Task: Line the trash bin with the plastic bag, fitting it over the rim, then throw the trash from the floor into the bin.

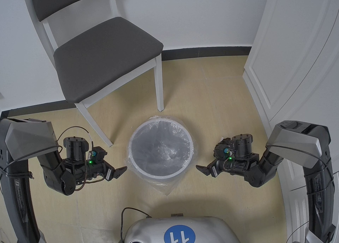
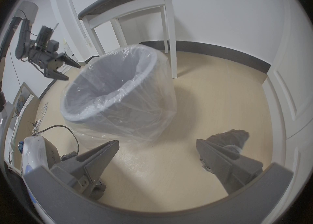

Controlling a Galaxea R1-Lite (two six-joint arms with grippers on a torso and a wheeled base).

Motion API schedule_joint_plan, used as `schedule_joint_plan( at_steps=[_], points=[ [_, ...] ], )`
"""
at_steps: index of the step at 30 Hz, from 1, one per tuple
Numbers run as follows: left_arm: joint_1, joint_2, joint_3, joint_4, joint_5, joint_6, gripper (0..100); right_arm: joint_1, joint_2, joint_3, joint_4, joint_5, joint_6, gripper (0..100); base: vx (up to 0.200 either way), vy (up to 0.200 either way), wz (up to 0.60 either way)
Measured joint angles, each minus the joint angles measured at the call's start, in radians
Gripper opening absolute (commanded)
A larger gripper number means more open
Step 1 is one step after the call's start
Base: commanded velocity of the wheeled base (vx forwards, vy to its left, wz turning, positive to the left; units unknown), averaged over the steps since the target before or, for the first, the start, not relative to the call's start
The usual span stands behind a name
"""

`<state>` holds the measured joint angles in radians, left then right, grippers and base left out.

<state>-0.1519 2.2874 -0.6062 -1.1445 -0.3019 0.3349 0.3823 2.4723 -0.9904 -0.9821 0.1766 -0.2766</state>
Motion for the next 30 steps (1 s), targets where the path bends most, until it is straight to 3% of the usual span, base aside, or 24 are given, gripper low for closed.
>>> schedule_joint_plan(
  at_steps=[6,14,28,29,30],
  points=[
    [0.051,0.092,-0.064,-0.011,-0.106,0.132,100,-0.022,-0.07,0.157,-0.205,0.001,0.005,100,0.0,0.0,0.0],
    [0.074,0.19,-0.16,-0.016,-0.203,0.165,100,-0.07,-0.143,0.319,-0.466,0.002,0.067,100,0.0,0.0,0.0],
    [0.032,0.269,-0.276,-0.01,-0.252,0.154,100,-0.134,-0.153,0.39,-0.57,0.028,0.188,100,0.0,0.0,0.0],
    [0.031,0.271,-0.279,-0.008,-0.252,0.153,0,-0.139,-0.151,0.39,-0.57,0.03,0.189,100,0.0,0.0,0.0],
    [0.03,0.274,-0.284,-0.007,-0.252,0.153,0,-0.143,-0.15,0.389,-0.57,0.03,0.19,100,0.0,0.0,0.0]
  ],
)
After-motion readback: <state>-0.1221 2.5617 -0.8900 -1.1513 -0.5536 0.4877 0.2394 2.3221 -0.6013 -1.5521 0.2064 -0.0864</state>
